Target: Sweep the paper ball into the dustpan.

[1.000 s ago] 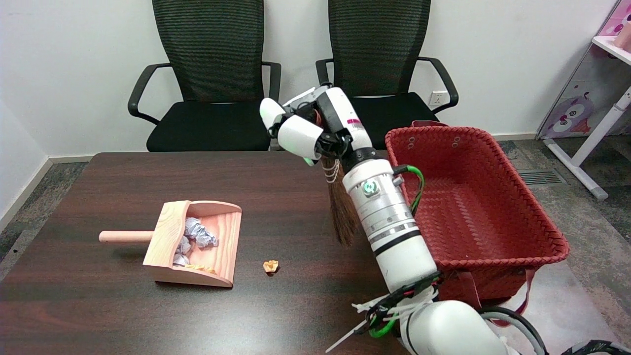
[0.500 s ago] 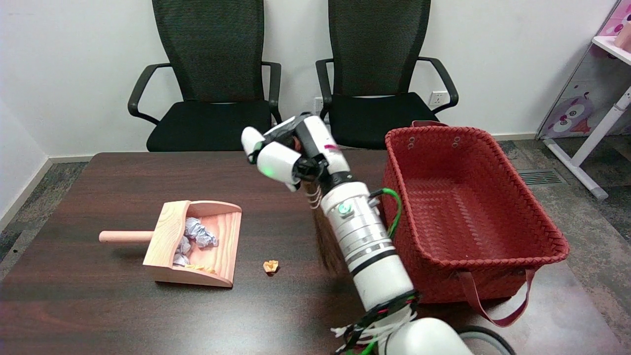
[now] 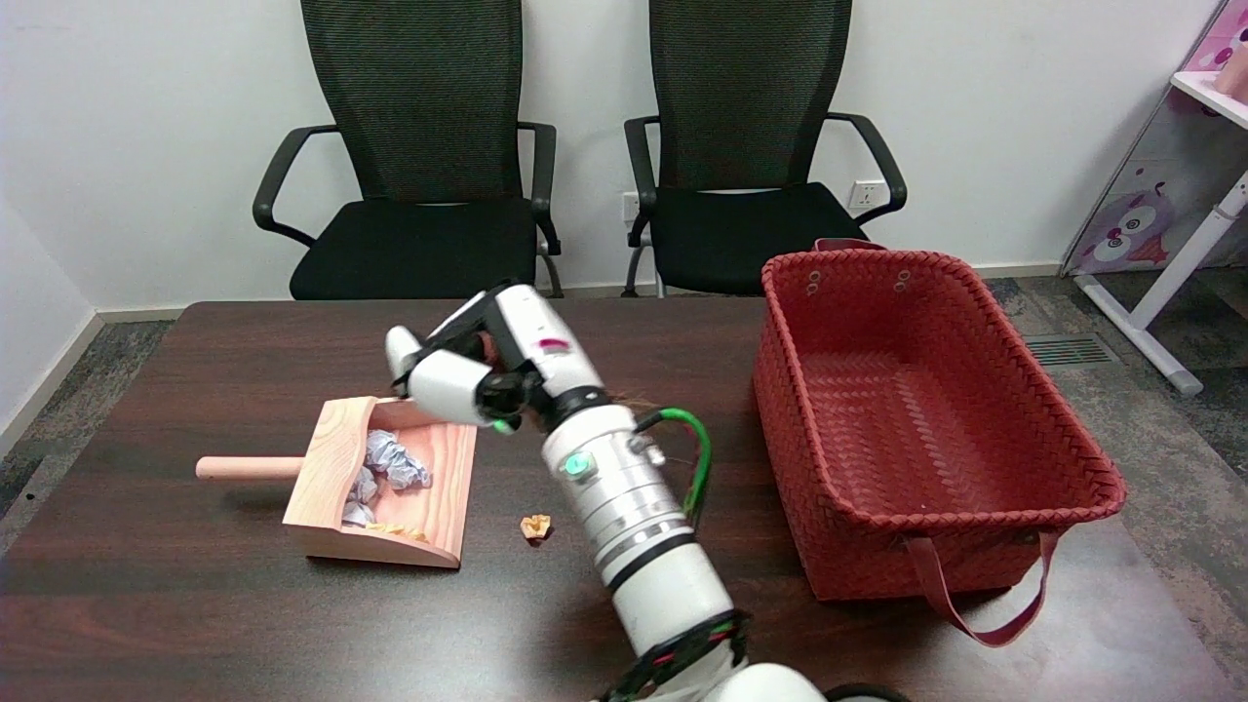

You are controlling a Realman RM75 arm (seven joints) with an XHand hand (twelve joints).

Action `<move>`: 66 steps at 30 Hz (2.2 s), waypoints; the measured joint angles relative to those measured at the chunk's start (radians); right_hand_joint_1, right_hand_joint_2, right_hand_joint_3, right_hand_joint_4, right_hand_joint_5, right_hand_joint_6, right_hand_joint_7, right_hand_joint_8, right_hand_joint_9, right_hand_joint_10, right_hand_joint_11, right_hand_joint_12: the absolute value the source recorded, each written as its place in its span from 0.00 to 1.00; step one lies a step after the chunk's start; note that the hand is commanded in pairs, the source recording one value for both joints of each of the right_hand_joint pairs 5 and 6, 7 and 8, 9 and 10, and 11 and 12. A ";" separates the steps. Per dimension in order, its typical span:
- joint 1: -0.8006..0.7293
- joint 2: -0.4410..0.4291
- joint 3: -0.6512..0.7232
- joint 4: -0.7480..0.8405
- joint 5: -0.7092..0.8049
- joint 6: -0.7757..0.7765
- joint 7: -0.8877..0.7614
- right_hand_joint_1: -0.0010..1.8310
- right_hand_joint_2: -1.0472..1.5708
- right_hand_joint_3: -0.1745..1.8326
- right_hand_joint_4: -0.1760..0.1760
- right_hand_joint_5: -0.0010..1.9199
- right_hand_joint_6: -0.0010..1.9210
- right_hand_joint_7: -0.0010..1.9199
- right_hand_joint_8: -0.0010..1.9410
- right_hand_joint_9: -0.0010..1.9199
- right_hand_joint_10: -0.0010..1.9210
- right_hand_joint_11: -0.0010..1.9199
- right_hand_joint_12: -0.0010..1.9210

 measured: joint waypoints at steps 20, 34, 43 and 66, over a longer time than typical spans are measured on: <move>0.045 -0.147 -0.020 0.200 -0.174 -0.054 -0.046 0.52 1.00 0.91 0.50 1.00 1.00 1.00 0.99 1.00 1.00 1.00 1.00; 0.099 -0.194 0.000 0.323 -0.208 -0.042 0.006 0.50 1.00 0.95 0.50 1.00 1.00 1.00 0.99 1.00 1.00 1.00 1.00; 0.134 -0.209 0.014 0.400 -0.219 -0.031 0.088 0.50 1.00 0.92 0.50 1.00 1.00 1.00 0.99 1.00 1.00 1.00 1.00; 0.222 -0.215 0.010 0.535 -0.231 0.036 0.362 0.50 1.00 0.67 0.50 1.00 1.00 1.00 0.99 1.00 1.00 1.00 1.00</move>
